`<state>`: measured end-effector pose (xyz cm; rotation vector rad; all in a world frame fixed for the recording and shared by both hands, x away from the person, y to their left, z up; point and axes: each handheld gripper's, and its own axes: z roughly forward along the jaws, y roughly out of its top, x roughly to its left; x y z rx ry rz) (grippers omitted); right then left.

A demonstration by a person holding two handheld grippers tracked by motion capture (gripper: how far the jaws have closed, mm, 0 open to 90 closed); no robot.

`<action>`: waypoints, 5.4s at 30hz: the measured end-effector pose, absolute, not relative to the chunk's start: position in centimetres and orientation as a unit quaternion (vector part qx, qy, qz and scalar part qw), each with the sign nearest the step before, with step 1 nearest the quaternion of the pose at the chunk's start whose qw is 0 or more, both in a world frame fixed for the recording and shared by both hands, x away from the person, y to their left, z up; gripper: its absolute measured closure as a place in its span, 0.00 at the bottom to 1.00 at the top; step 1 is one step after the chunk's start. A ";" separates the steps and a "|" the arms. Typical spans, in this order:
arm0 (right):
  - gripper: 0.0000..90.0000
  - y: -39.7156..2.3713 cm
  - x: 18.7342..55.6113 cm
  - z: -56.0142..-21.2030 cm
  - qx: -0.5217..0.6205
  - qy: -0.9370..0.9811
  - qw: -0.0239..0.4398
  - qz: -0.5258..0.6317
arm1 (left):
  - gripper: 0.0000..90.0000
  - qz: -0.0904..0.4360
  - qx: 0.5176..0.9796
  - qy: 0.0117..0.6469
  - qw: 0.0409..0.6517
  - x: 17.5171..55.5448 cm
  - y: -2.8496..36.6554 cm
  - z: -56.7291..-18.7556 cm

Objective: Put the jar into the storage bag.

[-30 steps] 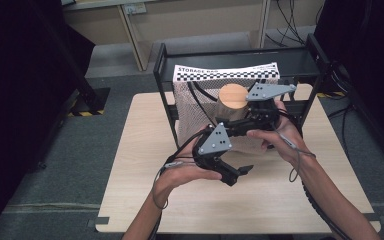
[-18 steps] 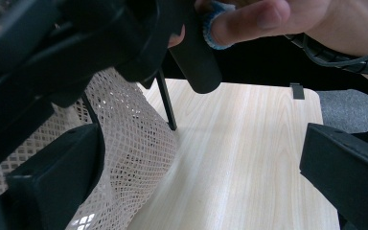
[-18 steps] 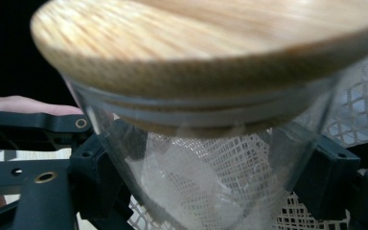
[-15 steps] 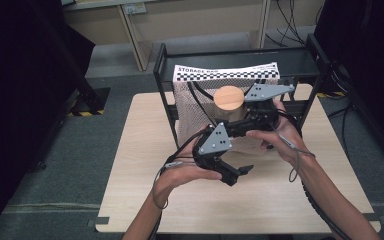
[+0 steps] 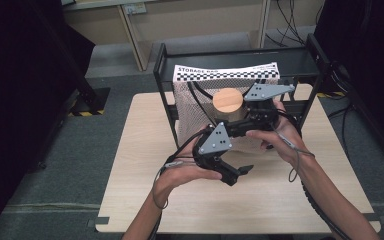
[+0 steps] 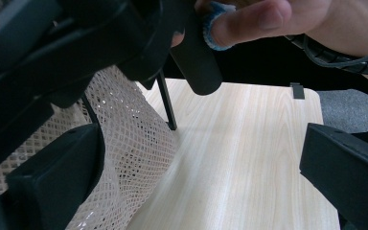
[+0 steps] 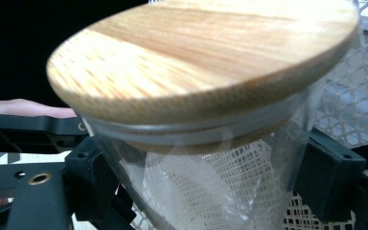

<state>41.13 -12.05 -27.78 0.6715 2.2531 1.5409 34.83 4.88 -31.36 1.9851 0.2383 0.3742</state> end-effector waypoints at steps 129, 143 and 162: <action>0.03 -20.9 33.0 -40.8 0.282 0.753 0.177 0.567 | 0.01 0.161 0.831 0.110 0.521 35.2 5.1 -32.0; 0.03 -21.7 31.9 -42.4 0.288 0.762 0.172 0.554 | 0.01 0.161 0.831 0.110 0.521 35.2 5.1 -32.0; 0.03 -22.4 31.2 -43.6 0.299 0.765 0.165 0.546 | 0.01 0.161 0.829 0.111 0.523 35.2 5.2 -32.0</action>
